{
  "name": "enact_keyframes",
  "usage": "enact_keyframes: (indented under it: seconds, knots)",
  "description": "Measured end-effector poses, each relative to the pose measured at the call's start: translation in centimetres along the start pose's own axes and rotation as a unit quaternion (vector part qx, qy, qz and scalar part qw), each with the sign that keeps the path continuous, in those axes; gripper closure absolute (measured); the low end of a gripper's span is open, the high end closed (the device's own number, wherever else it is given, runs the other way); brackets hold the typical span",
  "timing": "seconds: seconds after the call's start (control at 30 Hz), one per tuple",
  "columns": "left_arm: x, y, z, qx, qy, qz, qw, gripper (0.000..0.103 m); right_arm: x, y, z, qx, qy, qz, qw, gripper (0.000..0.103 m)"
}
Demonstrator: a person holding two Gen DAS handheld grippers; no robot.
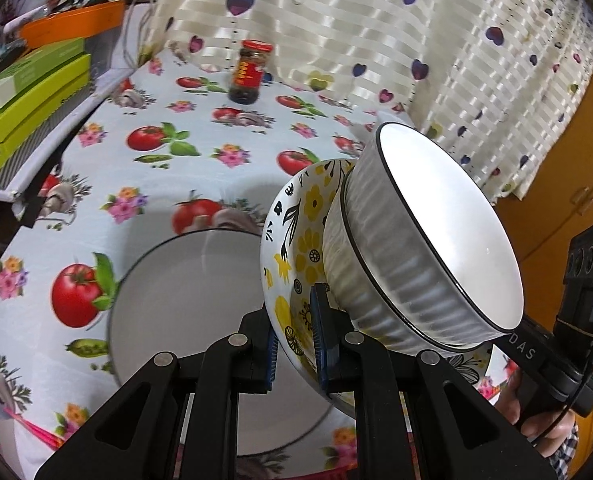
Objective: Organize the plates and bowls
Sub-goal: 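Carry the floral plate with bowls toward the white plate stack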
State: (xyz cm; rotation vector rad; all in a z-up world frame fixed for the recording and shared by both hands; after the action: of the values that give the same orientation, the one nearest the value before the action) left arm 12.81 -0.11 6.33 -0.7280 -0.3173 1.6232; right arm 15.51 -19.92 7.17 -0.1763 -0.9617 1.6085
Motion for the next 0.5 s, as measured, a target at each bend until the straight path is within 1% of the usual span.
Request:
enact_keyframes:
  seconds: [0.23,0.5]
  knots:
    - [3.2,0.8,0.1,0.000,-0.010,0.023,0.9997,0.089,2.0,0.6,-2.1,0.013,-0.014,0.012,1.000,0.089]
    - [5.5,1.4,0.4,-0.005,-0.019,0.039,0.9990,0.089,3.8,1.0,-4.0,0.026,-0.027,0.022,0.999,0.089]
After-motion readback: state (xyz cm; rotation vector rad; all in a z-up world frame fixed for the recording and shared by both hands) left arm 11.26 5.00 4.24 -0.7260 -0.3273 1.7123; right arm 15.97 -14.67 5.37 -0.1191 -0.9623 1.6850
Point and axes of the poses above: each gripper's, at about its wrist camera, not at the fingertips, and z roughly against the way its jaws point, x to its left, y to its underside, the point moved 2 cm from there along -z, roughly the way its jaws point, and after that the axes turned 4 degrees about -y, right-handed, at the moved point
